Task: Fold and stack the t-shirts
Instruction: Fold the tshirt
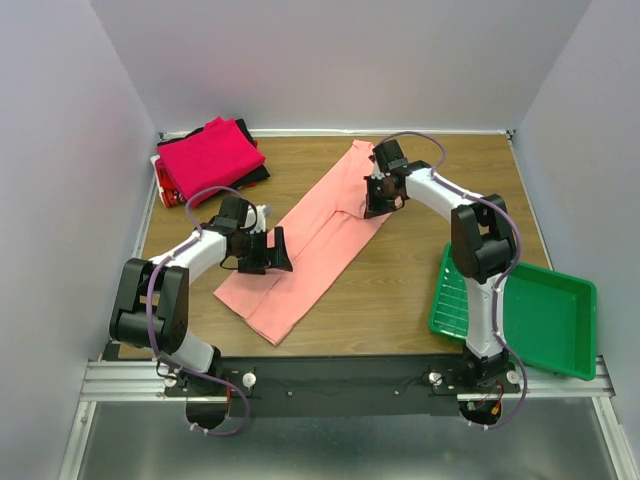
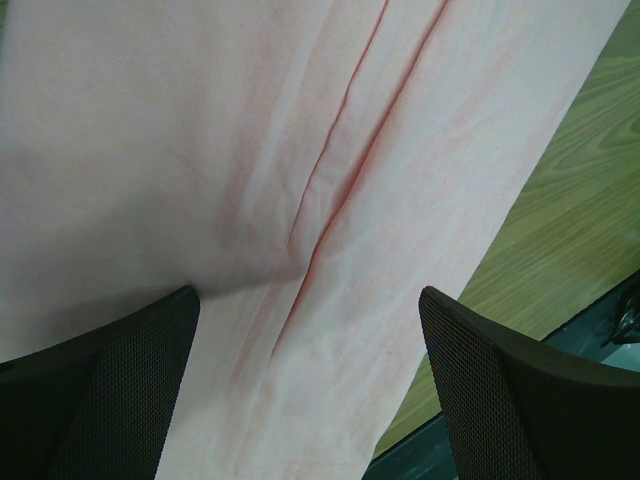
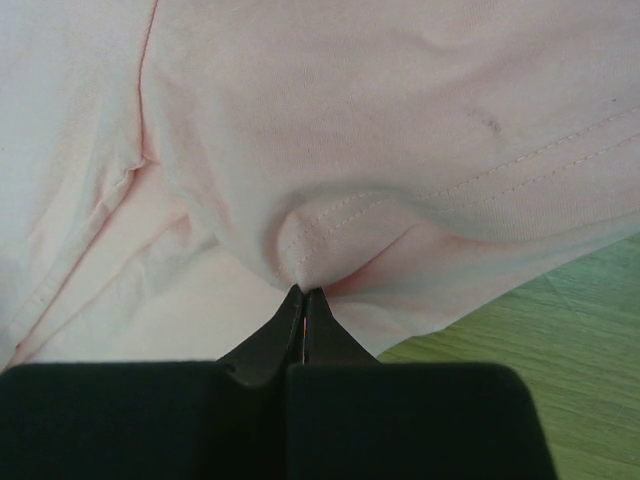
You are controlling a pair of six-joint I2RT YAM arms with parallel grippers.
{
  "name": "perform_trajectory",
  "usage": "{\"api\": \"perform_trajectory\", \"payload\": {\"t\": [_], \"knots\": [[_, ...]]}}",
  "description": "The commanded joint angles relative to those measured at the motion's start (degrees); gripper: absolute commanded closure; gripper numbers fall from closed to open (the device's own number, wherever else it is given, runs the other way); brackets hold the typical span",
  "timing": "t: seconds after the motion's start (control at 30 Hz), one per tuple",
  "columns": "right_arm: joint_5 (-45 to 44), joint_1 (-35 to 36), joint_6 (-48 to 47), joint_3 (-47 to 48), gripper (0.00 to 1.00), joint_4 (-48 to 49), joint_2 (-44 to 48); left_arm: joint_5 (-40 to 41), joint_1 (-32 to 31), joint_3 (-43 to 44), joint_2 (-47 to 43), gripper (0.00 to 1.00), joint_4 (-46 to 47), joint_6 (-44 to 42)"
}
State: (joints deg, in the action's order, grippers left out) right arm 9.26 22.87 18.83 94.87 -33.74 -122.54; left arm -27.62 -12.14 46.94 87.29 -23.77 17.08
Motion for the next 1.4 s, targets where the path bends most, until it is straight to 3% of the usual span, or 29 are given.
{"api": "perform_trajectory", "payload": {"t": [0.0,0.3,0.47,0.57,0.63,0.8,1.37], "knots": [[-0.9,0.51,1.39,-0.39,0.99,-3.18,3.1,1.07,-0.43,-0.8,-0.1,0.02,-0.49,-0.21],[-1.79,0.59,1.12,-0.3,0.92,-3.35,1.25,0.72,-0.43,-0.18,0.34,0.02,-0.4,-0.29],[-2.31,0.59,0.86,0.49,0.79,-3.35,0.46,0.63,-0.43,-0.44,0.34,0.02,-0.49,-0.38],[-2.4,0.59,0.77,0.58,0.78,-3.35,0.37,0.63,-0.43,-0.53,0.25,0.02,-0.49,-0.21],[-2.4,0.59,0.51,0.67,0.8,-3.35,0.37,0.63,-0.43,-0.62,0.25,0.02,-0.31,-0.12],[-1.35,0.59,0.33,0.4,0.97,-3.35,0.55,0.46,-0.43,-0.97,0.17,0.02,-0.05,0.06],[0.85,0.95,2.7,-1.71,1.0,-5.99,3.71,0.46,-0.43,-0.88,0.78,0.02,-0.14,-0.12]]}}
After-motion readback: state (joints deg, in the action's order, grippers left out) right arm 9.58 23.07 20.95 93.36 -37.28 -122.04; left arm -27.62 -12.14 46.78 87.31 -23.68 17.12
